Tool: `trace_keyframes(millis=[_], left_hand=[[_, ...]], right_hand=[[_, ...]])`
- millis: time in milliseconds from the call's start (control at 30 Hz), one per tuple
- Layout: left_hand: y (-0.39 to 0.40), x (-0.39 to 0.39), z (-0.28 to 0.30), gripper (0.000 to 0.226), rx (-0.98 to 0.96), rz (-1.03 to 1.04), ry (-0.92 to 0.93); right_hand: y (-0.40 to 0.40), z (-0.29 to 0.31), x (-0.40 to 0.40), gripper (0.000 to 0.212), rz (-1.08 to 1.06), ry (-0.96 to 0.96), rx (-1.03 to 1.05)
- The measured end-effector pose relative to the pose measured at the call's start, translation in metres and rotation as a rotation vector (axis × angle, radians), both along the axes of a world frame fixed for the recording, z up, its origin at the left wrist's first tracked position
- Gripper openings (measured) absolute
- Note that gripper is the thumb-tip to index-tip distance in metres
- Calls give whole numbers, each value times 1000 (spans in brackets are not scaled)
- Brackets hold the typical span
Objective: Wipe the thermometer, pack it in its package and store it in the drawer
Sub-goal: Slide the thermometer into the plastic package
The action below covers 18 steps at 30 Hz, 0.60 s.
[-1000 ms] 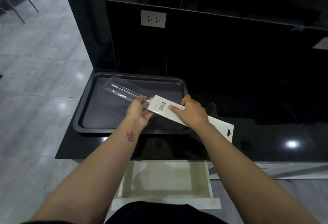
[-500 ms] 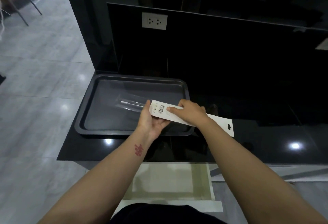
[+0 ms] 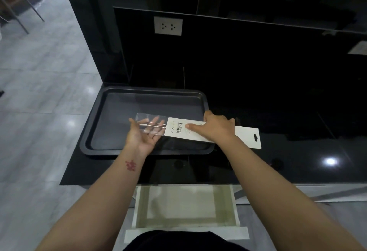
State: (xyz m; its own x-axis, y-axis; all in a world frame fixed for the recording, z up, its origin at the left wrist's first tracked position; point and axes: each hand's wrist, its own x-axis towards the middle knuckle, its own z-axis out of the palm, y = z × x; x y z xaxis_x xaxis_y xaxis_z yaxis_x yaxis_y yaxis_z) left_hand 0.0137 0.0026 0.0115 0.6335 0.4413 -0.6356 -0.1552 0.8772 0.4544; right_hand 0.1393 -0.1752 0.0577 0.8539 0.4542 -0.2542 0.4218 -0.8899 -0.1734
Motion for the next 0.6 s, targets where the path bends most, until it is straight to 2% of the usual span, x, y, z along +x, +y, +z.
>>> trace_keyframes(millis=[67,167,267,367,467,600], left_hand=[[-3,1,-2,56,-23,28,5],[-3,1,-2,54,-40,61,3],[4,0,1,54,-33,76,-8],[14,0,1,54,-27,98,-11],[17,2,1,52,-36,115,-18],[13,6,3,45,-42,104,-53]], right_hand=[[2,-1,-4,92,9,-98,-62],[1,-4,-6,86,33,-195,-27],[-13,-3,8,75,-101,-270,104],[-39,-1,26,63,-272,-388,114],[-55,-2,32,59,-390,-309,137],[-54,-11,25,52,-439,-139,220]])
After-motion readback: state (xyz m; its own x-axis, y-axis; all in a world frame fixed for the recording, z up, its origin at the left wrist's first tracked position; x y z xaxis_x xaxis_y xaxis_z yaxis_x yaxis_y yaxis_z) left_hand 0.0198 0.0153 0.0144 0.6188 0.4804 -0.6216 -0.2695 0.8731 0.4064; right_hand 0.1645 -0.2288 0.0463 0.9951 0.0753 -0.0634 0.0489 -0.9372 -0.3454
